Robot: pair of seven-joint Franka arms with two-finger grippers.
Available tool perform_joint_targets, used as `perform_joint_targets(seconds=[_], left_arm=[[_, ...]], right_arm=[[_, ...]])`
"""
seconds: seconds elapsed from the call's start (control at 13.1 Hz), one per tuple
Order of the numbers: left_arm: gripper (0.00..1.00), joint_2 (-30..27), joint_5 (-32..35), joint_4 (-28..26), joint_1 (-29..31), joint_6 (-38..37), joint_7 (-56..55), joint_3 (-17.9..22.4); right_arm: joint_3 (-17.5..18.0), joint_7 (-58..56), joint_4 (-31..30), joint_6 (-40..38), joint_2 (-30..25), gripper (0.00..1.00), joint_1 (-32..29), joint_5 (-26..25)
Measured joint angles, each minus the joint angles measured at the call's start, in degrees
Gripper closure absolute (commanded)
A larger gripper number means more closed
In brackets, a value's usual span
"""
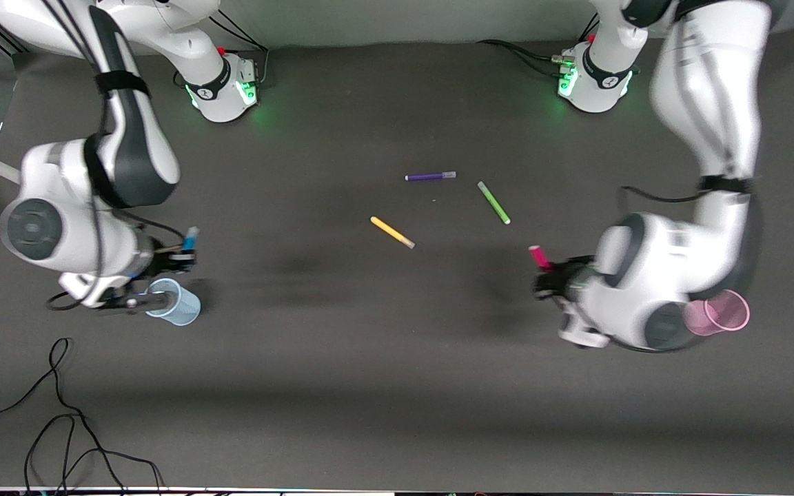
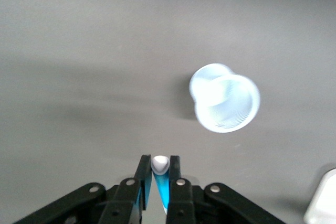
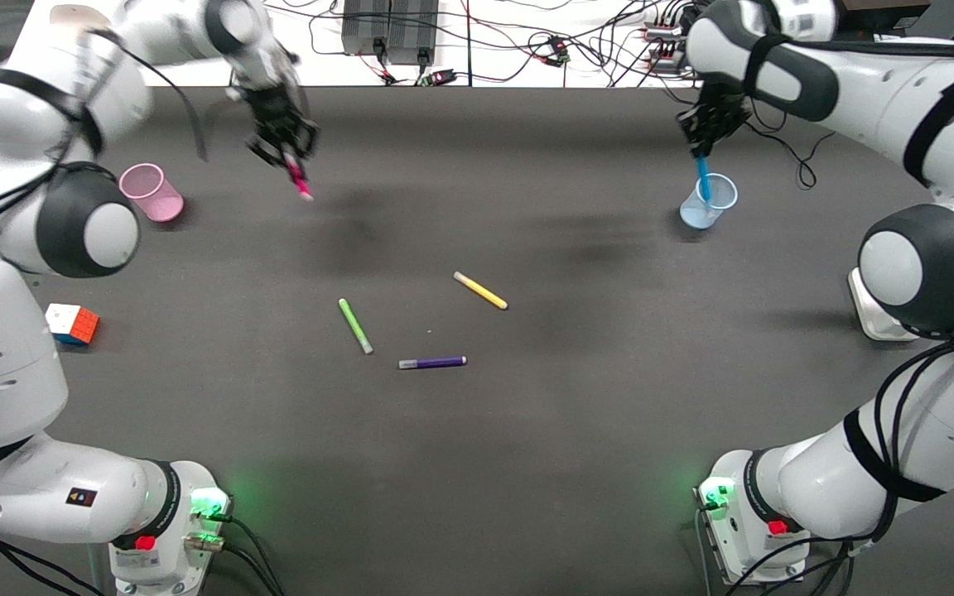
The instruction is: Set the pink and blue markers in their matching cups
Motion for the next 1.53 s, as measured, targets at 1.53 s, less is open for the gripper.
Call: perform_joint_targets(seconds=[1.53], left_arm=[[1.0, 10.8, 7.6, 8.6, 28.1, -6.0, 40.2, 0.8]], right_arm=[[-6.1, -20.6, -27.1, 49.5, -5.4, 1.0, 3.3, 0.5]])
